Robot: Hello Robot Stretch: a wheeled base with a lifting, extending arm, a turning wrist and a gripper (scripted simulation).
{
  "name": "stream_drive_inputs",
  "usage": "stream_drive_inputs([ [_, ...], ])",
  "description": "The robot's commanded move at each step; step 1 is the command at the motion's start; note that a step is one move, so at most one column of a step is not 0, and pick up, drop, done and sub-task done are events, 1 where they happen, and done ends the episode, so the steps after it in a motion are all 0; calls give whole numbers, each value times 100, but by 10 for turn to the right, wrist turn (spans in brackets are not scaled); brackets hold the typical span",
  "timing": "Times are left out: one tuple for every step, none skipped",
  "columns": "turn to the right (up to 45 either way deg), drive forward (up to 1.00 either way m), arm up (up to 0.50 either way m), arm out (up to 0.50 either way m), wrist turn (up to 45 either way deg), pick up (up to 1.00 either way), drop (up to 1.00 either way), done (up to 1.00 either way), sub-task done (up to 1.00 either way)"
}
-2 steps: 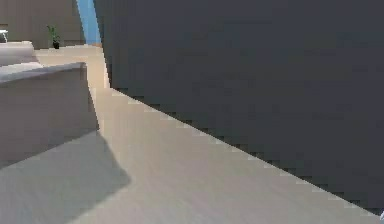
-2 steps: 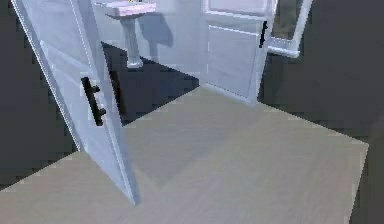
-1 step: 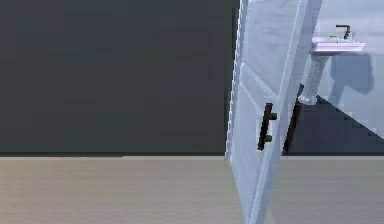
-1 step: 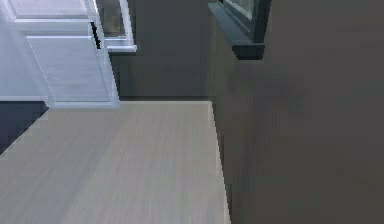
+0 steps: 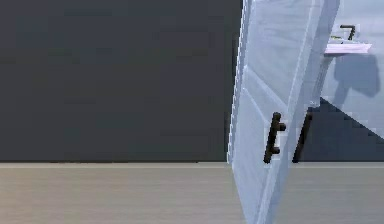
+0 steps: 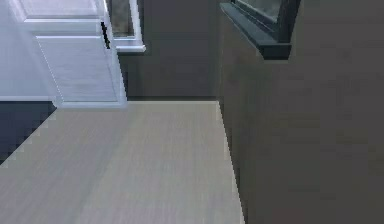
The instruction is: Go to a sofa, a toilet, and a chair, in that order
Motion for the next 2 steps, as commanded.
stream_drive_inputs([
  [-450, 0, 0, 0, 0, 0, 0, 0, 0],
  [-330, 0, 0, 0, 0, 0, 0, 0, 0],
])
